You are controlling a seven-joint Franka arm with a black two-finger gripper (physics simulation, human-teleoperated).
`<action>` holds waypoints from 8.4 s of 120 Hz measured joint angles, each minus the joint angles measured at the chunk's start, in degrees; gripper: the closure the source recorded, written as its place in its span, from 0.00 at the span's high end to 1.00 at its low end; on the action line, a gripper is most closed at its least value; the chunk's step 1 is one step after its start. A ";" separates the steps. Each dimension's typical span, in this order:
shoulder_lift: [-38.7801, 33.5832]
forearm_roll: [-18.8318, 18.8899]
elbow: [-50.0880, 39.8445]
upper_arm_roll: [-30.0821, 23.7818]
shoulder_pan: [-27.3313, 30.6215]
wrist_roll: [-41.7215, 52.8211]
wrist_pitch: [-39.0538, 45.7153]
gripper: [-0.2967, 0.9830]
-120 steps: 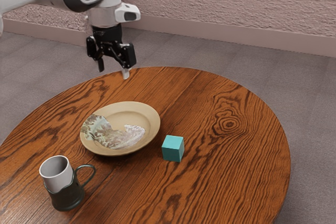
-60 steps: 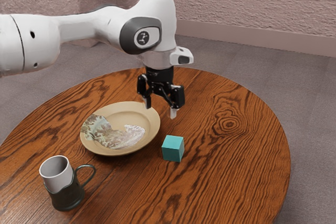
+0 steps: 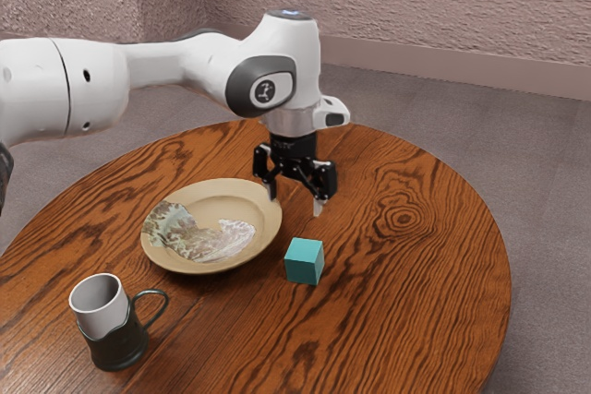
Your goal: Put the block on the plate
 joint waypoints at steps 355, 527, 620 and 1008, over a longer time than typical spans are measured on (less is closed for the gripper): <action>9.98 -21.48 1.20 29.44 -21.21 4.98 12.03 0.77; 14.58 -20.89 1.09 22.30 -13.45 7.13 14.90 0.77; 16.59 -16.82 1.18 20.80 -13.37 6.99 15.68 0.75; -3.27 -6.46 1.86 11.56 0.42 10.54 -0.27 0.76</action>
